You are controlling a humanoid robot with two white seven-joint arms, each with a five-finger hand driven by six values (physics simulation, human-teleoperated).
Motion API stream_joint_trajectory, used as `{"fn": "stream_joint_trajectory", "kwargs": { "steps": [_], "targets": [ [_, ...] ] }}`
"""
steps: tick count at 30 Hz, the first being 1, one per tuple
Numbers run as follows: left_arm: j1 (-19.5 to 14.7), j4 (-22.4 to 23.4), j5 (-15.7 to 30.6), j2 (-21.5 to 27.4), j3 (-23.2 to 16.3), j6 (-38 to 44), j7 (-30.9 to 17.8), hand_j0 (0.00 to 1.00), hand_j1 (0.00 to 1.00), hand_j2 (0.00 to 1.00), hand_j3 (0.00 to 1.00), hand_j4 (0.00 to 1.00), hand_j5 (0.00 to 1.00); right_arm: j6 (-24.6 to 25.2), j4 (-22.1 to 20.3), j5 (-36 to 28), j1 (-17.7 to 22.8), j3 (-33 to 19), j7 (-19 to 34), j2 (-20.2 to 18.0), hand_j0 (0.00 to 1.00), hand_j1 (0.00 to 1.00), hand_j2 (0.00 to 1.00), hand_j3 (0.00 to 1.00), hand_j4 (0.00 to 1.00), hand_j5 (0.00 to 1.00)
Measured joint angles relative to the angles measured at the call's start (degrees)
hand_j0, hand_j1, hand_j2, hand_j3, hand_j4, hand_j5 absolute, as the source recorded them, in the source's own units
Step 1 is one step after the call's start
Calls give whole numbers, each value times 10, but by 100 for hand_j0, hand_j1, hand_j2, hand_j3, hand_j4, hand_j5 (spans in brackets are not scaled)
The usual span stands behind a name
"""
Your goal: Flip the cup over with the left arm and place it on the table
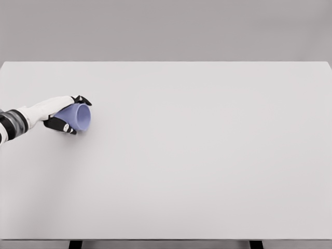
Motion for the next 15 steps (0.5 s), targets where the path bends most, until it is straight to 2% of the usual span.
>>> {"fn": "stream_joint_trajectory", "kwargs": {
  "steps": [7, 12, 15],
  "targets": [
    [-8, -3, 24, 0, 27, -4, 0, 62, 62, 62, 62, 62, 62, 0, 0, 0, 0, 0, 0, 0, 100, 100, 100, 100, 100, 100],
    [-7, -3, 60, 0, 49, -4, 0, 63, 63, 63, 63, 63, 63, 0, 0, 0, 0, 0, 0, 0, 100, 100, 100, 100, 100, 100],
    [-7, -1, 99, -3, 67, -5, 0, 63, 63, 63, 63, 63, 63, 0, 0, 0, 0, 0, 0, 0, 100, 100, 100, 100, 100, 100]
  ]
}}
